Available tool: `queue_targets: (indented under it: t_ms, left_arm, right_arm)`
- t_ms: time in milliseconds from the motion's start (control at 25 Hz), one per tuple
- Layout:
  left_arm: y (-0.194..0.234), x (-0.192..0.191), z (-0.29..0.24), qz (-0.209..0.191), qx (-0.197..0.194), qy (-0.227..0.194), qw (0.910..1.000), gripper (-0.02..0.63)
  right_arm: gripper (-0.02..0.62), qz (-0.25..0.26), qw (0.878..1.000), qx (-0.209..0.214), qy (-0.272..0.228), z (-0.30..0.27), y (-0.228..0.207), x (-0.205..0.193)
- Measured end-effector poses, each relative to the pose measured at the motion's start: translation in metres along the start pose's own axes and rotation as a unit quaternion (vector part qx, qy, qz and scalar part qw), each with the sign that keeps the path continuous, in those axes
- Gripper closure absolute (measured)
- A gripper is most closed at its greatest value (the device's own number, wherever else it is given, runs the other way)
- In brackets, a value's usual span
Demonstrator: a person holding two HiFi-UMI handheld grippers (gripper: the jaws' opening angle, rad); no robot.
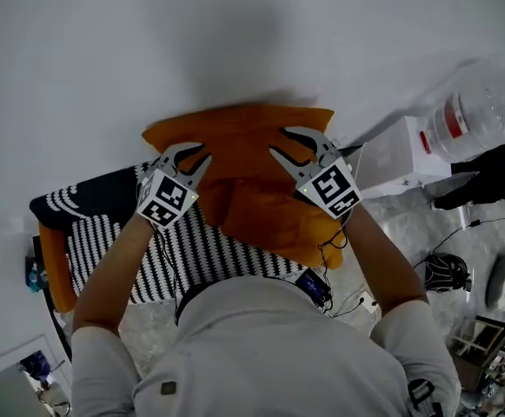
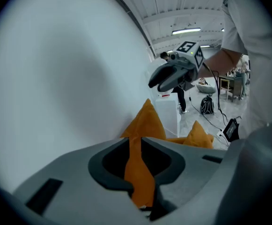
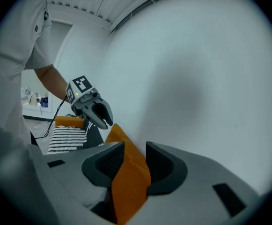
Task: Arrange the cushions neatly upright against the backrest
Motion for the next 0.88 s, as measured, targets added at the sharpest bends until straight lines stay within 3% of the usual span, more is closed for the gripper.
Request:
queue_targets:
  t_ms: [120,200,400,640,760,880]
  left_arm:
    - [0.011,-0.006,-0.024,-0.027,-0.007,0.034,0.9991,0.458]
    - [0.020,-0.009,-0.038,-0.045,-0.009,0.053,0.9975,0.443]
    - [0.040,-0.019,-0.075,-0.084,-0.029,0.104,0.9906,0.370]
    - [0.063,-0.038,-0.110,-0.119,-0.036,0.185,0.9748,0.347]
    - [0.069,-0.050,-0.127,-0.114,-0.050,0.220,0.9676,0.345]
    - [0.070,-0.059,-0.136,-0.097,-0.062,0.231,0.9660,0.355]
  right_arm:
    - [0.397,0.038,0.998,0.024,0.045,-0.020,-0.019,-0.009]
    - [0.365,0.065,0.994,0.037,0.080,-0.033,-0.031,-0.016]
    - [0.328,0.125,0.978,0.076,0.147,-0.065,-0.054,-0.040]
    - [0.313,0.176,0.945,0.105,0.254,-0.102,-0.066,-0.078]
    - [0.310,0.190,0.930,0.110,0.295,-0.119,-0.070,-0.101]
    - [0.313,0.185,0.926,0.112,0.310,-0.131,-0.070,-0.116]
Point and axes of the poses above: the fingertips, and each gripper's own axes: z backward along the fingers, y to its left, x out of its top, the point moved 8 cm from there along z, backward along the fingers, and after that the axes turned 13 degrees about y, right-handed, at the moved point
